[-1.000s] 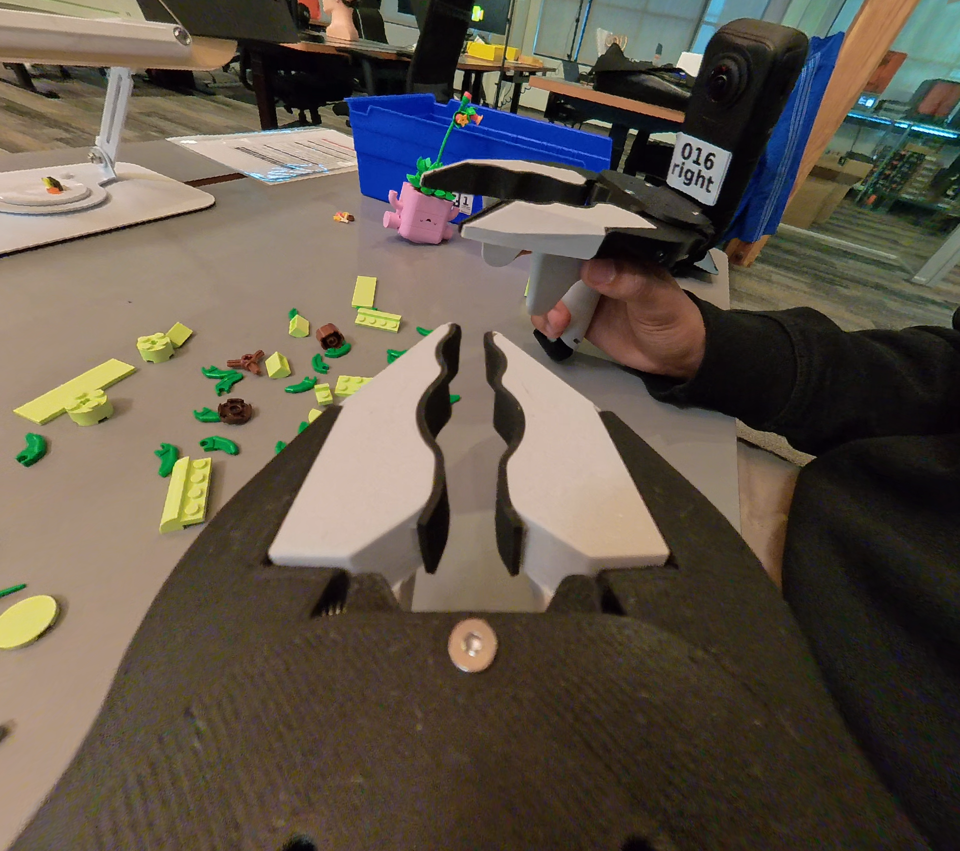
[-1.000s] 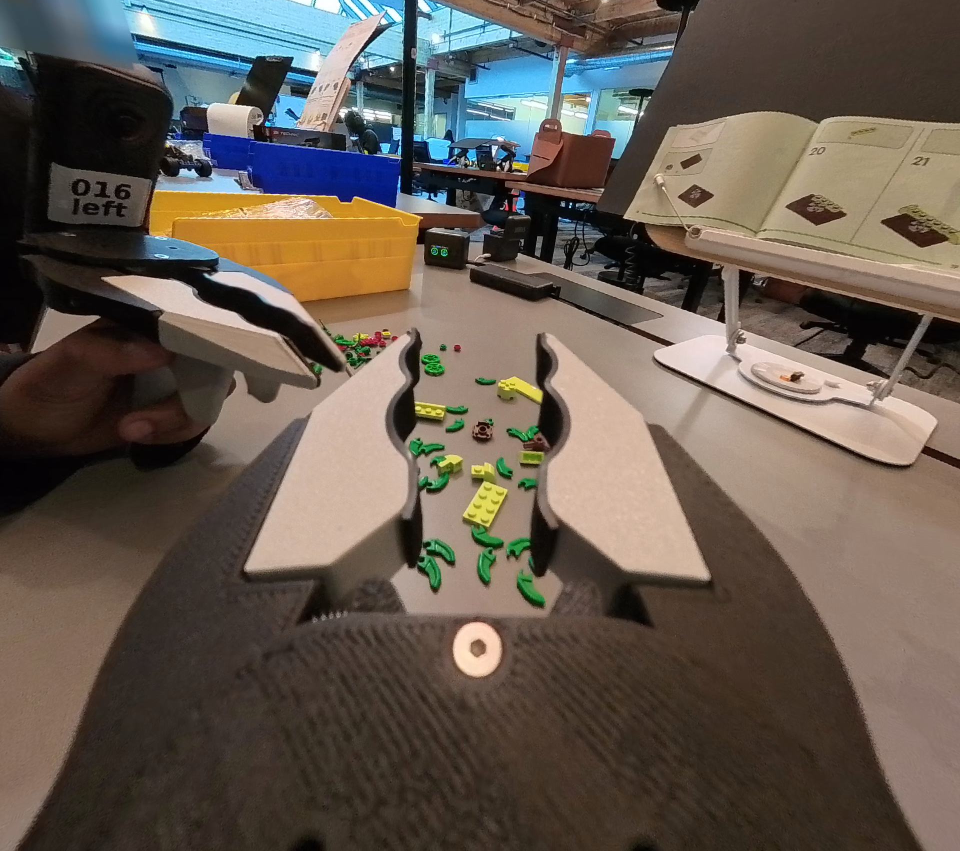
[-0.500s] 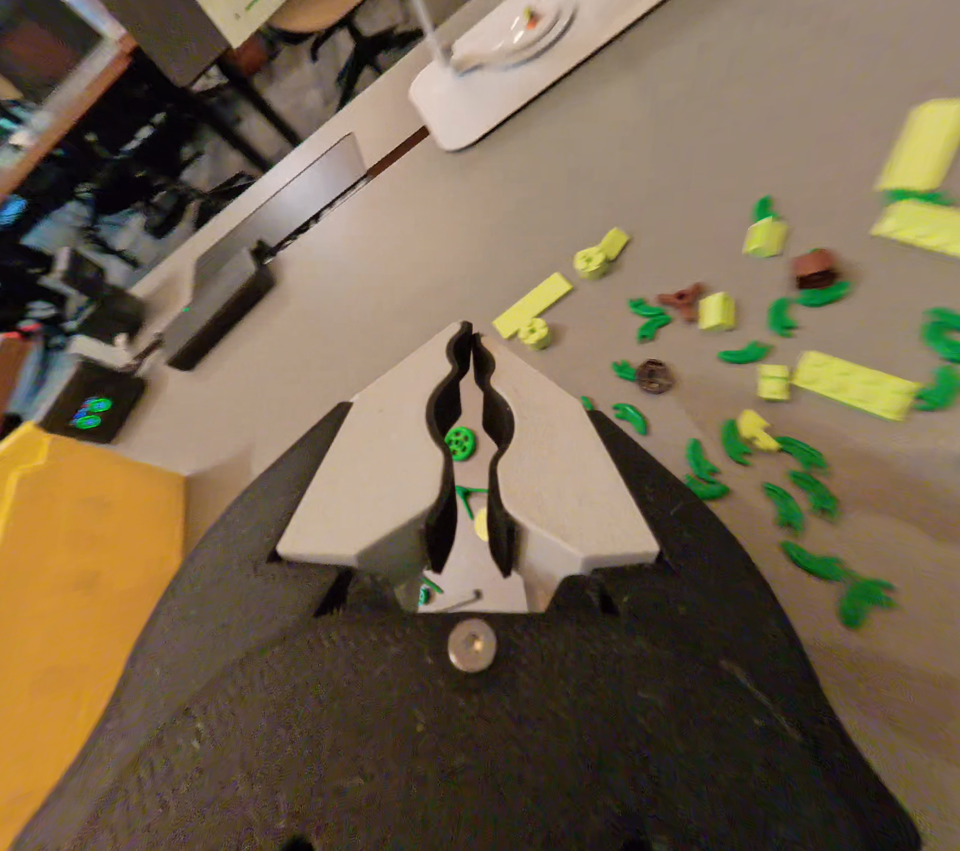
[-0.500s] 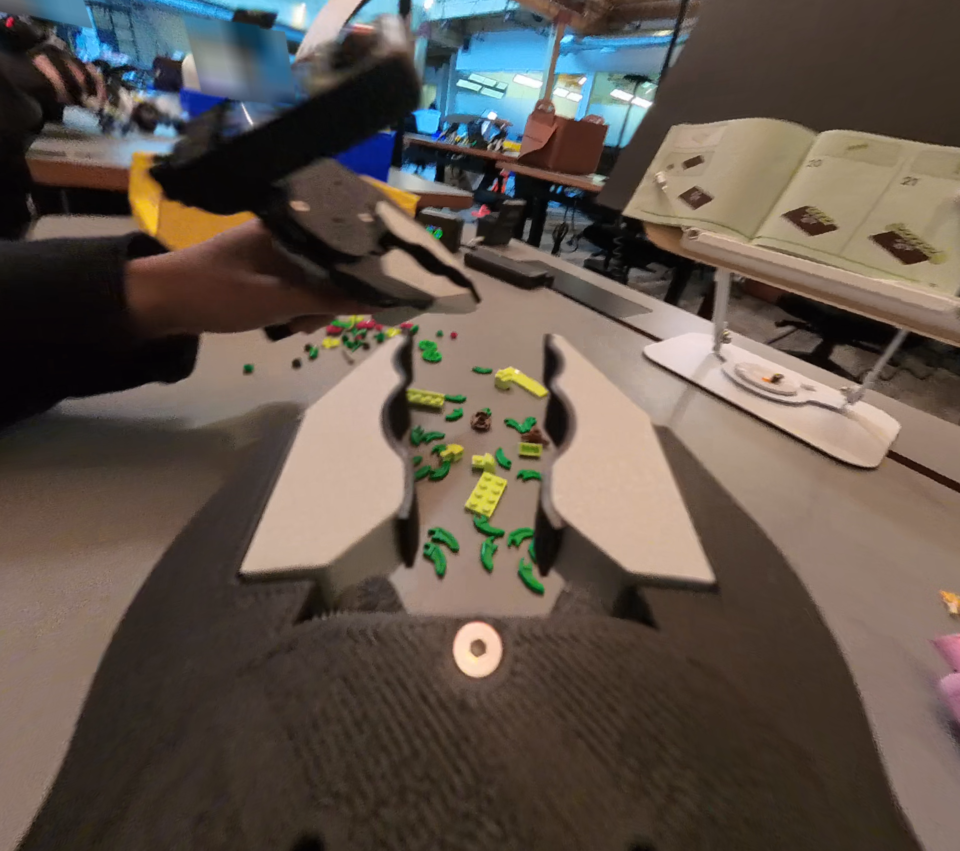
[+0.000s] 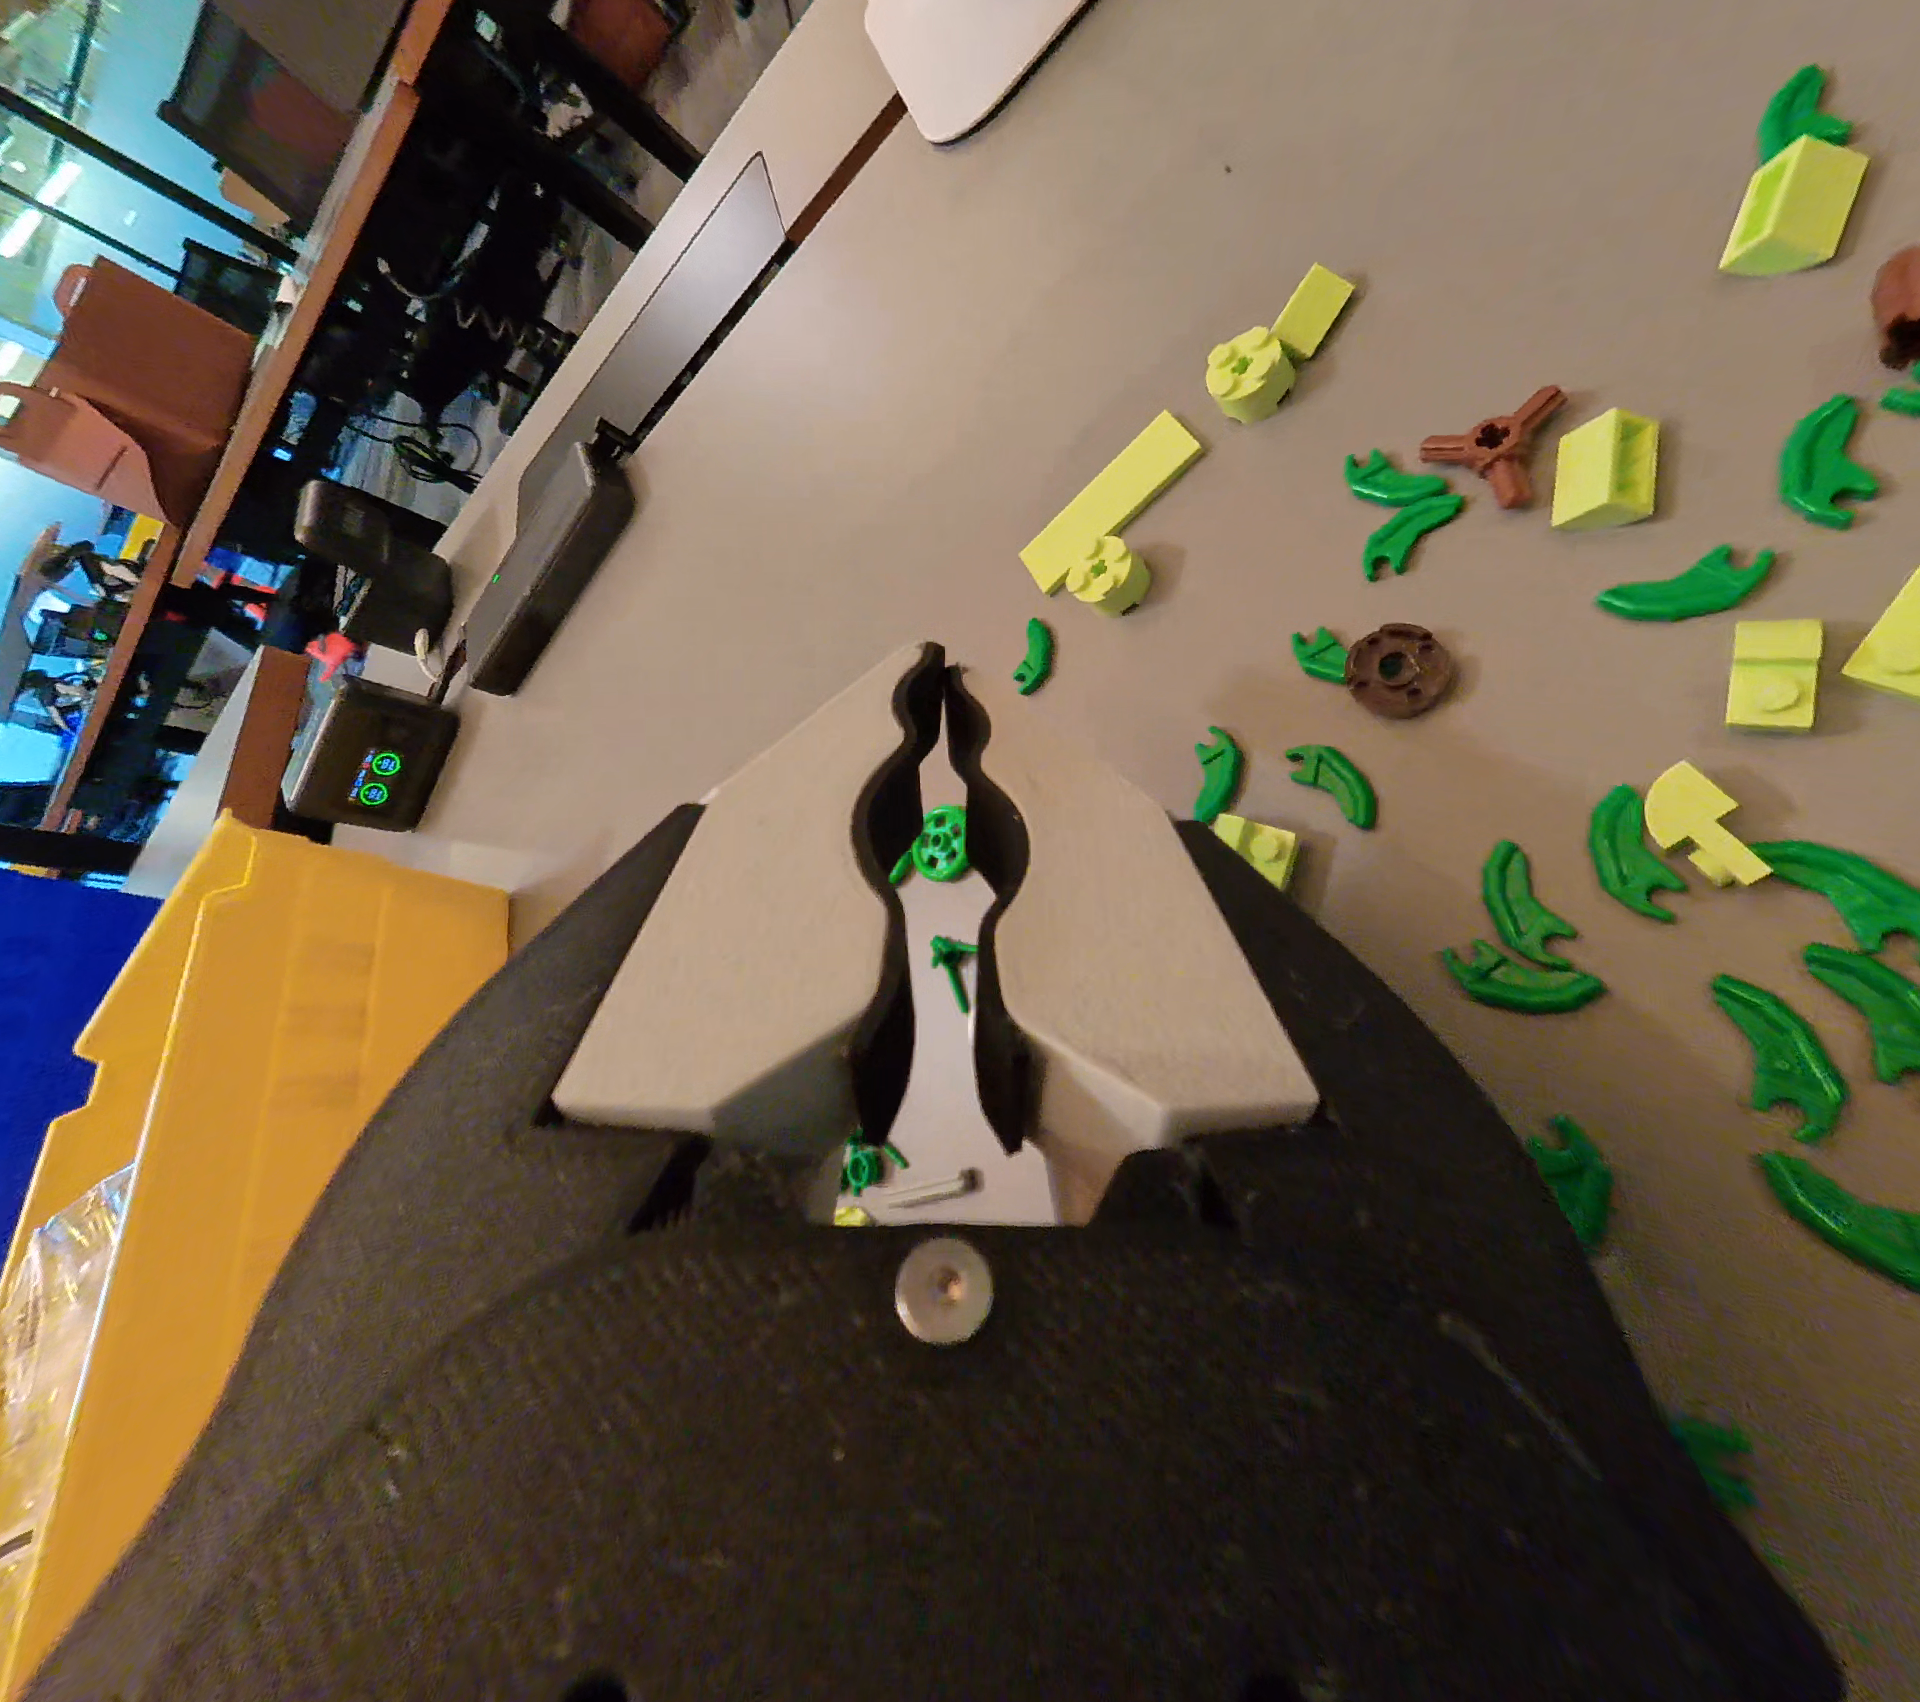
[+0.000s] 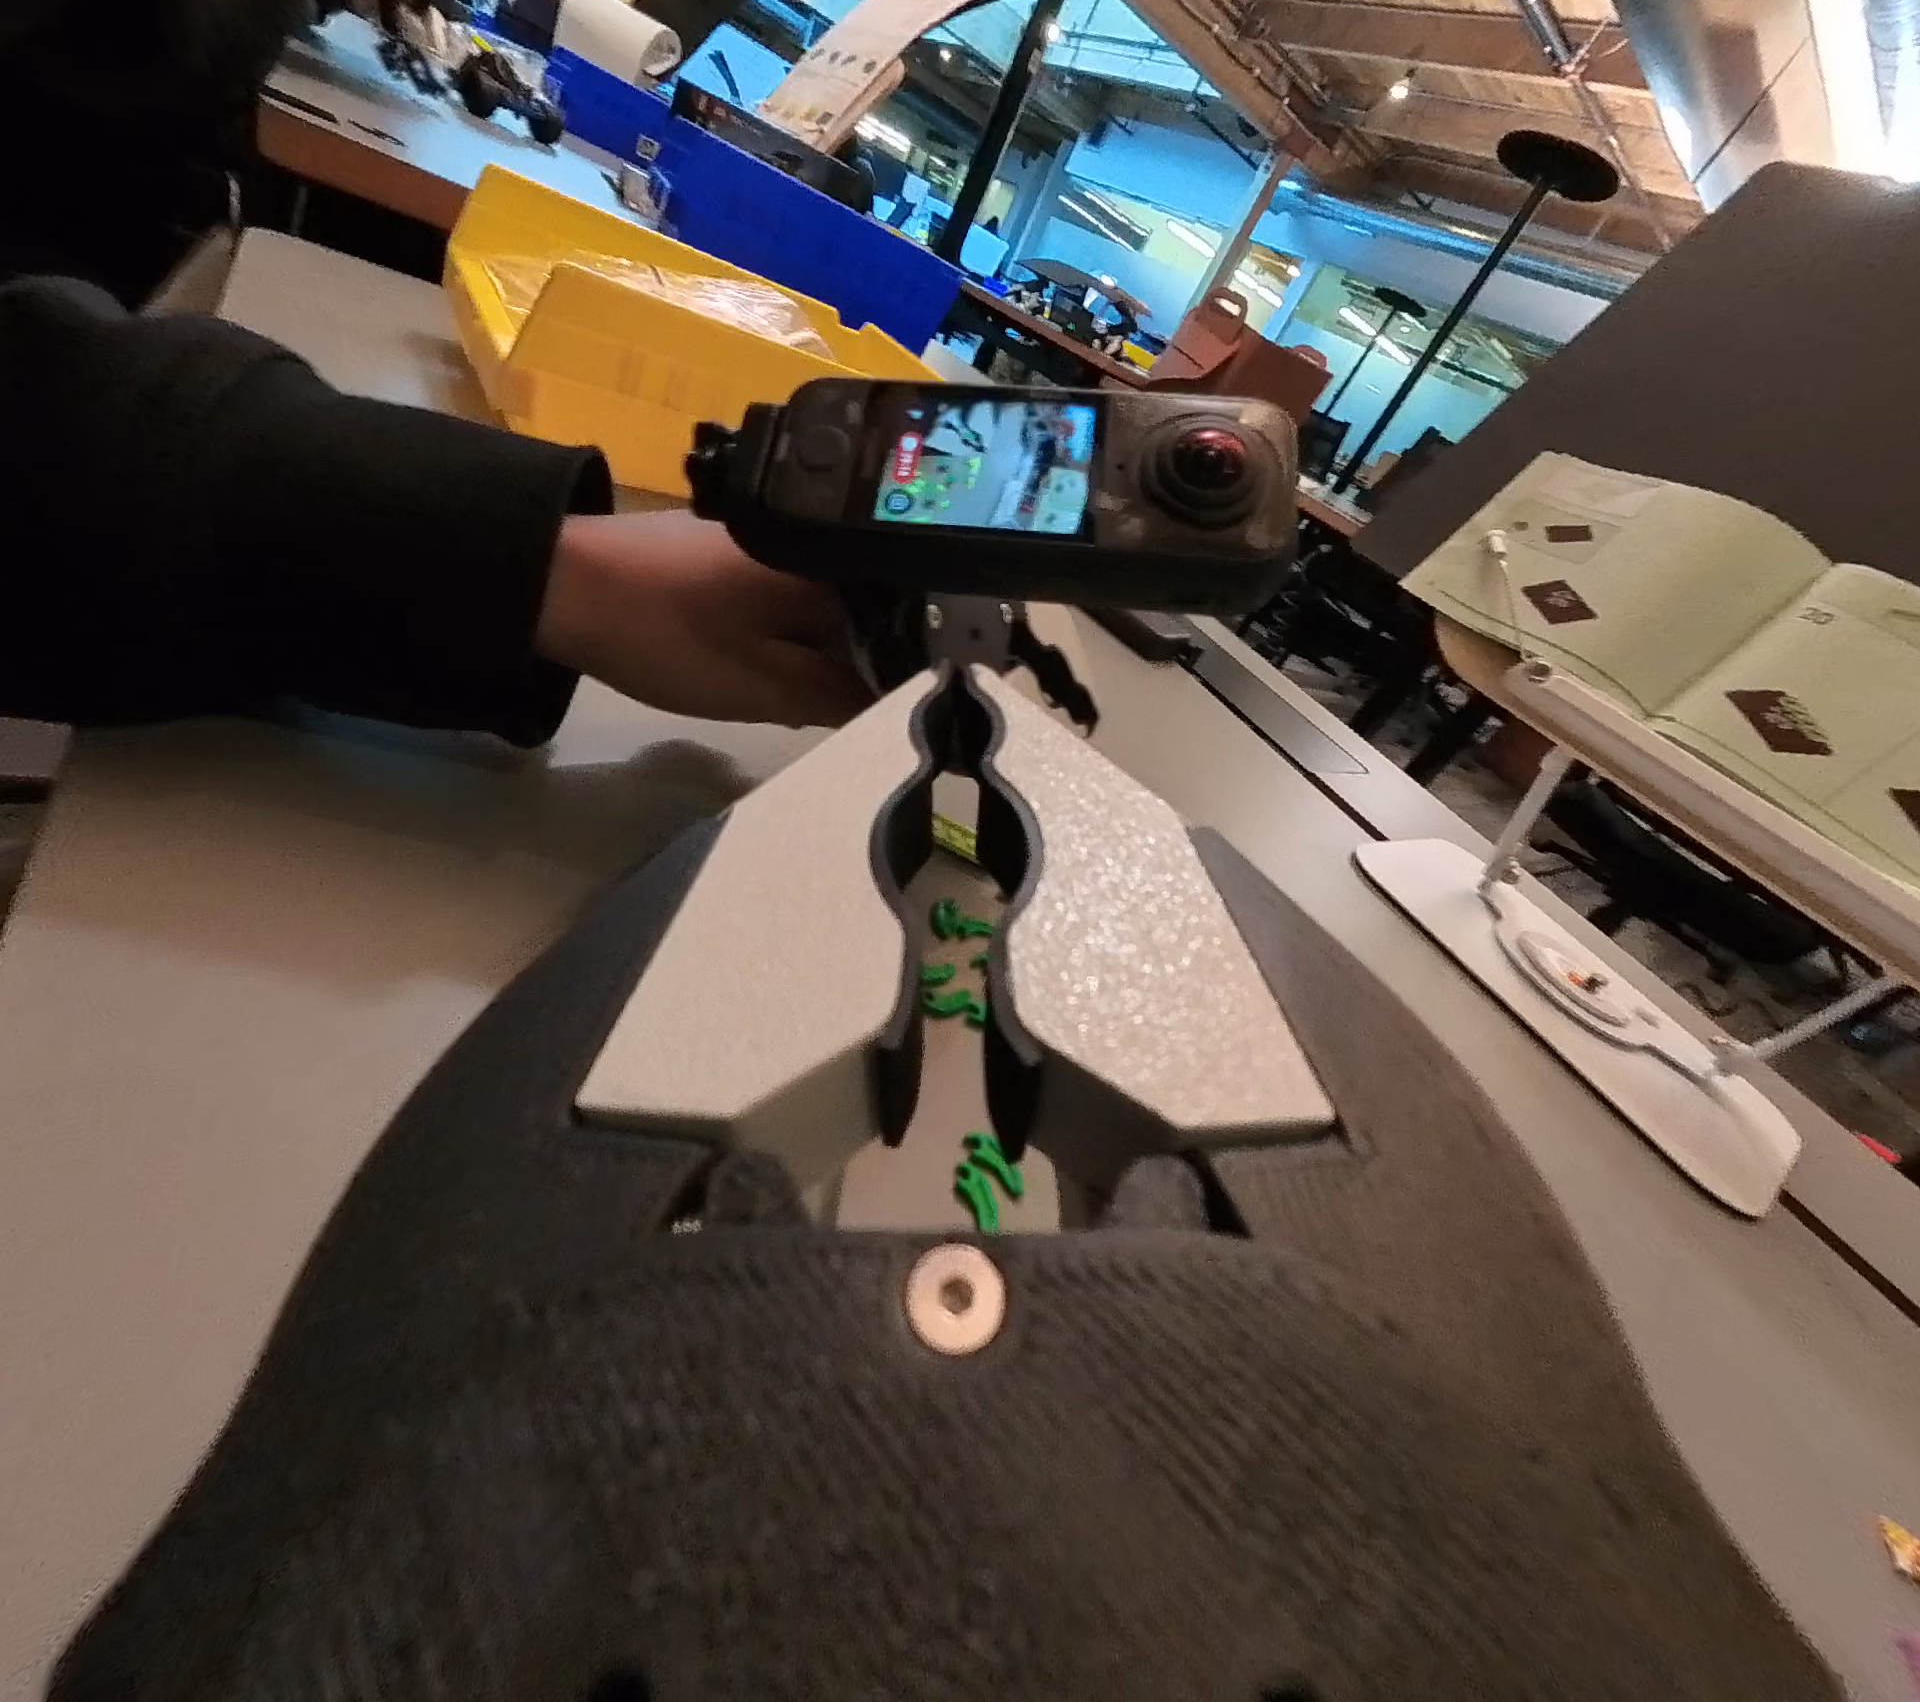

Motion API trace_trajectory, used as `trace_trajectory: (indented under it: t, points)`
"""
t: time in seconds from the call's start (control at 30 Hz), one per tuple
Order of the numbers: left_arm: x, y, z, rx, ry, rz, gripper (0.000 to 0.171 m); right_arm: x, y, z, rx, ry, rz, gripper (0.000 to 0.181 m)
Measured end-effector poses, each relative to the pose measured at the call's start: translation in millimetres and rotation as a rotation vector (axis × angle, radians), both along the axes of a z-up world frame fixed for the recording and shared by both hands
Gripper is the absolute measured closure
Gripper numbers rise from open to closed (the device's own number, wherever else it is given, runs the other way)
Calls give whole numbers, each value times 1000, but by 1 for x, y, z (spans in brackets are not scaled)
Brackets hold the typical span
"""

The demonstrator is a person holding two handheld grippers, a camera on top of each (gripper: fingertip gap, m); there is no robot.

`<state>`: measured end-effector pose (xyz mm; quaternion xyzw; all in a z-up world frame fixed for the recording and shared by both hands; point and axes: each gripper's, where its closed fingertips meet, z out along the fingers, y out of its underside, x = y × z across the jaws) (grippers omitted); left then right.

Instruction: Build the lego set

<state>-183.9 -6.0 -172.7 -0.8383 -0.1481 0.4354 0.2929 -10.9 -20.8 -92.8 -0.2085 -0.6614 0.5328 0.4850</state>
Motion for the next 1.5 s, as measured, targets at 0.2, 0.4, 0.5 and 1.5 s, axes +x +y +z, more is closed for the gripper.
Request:
trace_trajectory:
  t: [0.2, 0.4, 0.5, 1.5]
  points:
    - [14, 7, 3, 110, -37, -70, 171, -4, 25, 9, -131, -5, -45, 181]
    - [33, 16, 18, 412, -230, -182, 171, -11, 53, 9, -355, -89, -61, 172]
    - [51, 29, 36, 553, -254, -284, 171, -22, 59, -4, -430, -207, -56, 156]
    - [144, 60, 82, 924, -333, -627, 171, -23, 63, -4, -410, -184, -89, 156]
